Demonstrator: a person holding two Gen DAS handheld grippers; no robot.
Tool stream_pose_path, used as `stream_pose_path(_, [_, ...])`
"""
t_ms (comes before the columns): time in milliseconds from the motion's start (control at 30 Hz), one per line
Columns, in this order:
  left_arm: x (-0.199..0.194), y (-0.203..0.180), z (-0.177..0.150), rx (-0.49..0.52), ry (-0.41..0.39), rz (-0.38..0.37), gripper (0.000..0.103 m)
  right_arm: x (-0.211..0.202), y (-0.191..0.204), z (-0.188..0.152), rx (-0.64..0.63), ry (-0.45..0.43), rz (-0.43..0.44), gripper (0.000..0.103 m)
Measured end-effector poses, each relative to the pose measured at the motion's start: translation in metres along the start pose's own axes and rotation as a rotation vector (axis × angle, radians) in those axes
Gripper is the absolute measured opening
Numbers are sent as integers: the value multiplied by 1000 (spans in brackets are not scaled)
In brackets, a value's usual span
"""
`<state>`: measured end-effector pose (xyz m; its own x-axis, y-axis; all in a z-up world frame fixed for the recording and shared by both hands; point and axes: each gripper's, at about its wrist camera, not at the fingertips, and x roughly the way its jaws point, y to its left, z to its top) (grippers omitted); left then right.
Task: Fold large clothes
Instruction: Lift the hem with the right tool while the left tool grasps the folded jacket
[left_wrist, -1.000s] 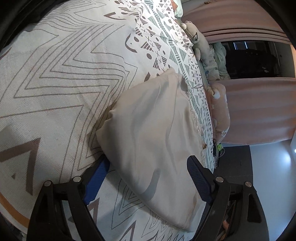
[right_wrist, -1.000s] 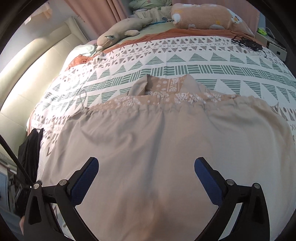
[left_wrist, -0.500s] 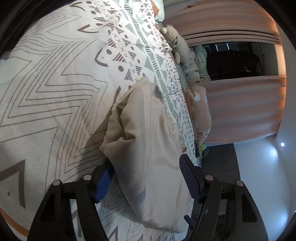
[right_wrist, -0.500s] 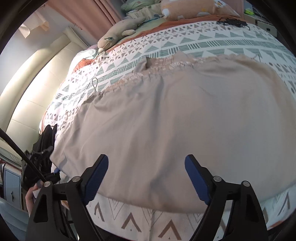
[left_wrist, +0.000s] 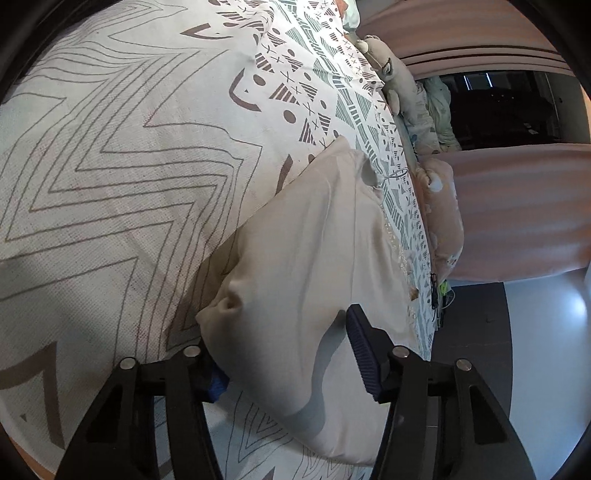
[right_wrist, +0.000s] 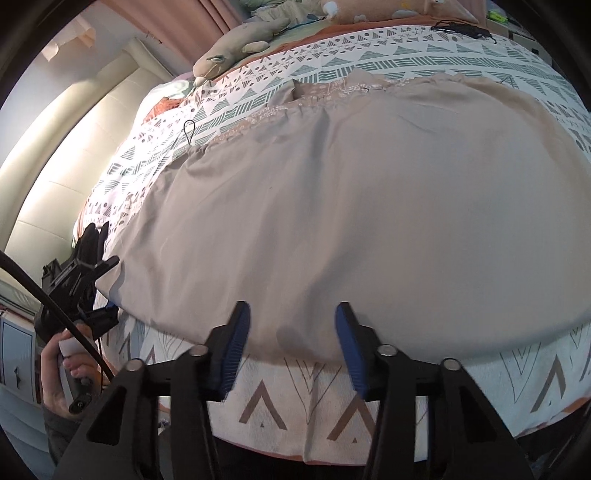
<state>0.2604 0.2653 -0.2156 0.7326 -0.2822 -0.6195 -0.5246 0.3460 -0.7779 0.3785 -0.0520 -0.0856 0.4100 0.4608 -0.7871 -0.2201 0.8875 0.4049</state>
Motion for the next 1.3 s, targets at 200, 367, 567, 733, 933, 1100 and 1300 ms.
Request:
stream_pose_path(200, [-2, 1, -2, 7, -26, -26, 18, -2, 3, -7, -5, -20, -41, 29])
stream_pose_path(367, [-12, -13, 0, 27, -44, -98, 12, 11, 4, -10, -5, 1, -48, 25])
stream_pose_path(567, [-26, -52, -1, 77, -47, -213, 10, 29, -5, -14, 32, 35, -32, 21])
stream_pose_path(733, [-30, -92, -5, 120, -29, -300, 10, 30, -8, -16, 24, 50, -11, 20])
stream_pose_path(933, [-35, -137, -15, 181, 6, -386, 10, 32, -20, -8, 66, 50, 25, 20])
stream_pose_path(1100, [-34, -166, -20, 217, 37, -439, 10, 41, -26, 5, 95, 32, 39, 20])
stream_pose_path(1300, [-26, -196, -32, 242, 74, -494, 10, 56, -36, 21, 135, 26, 73, 20])
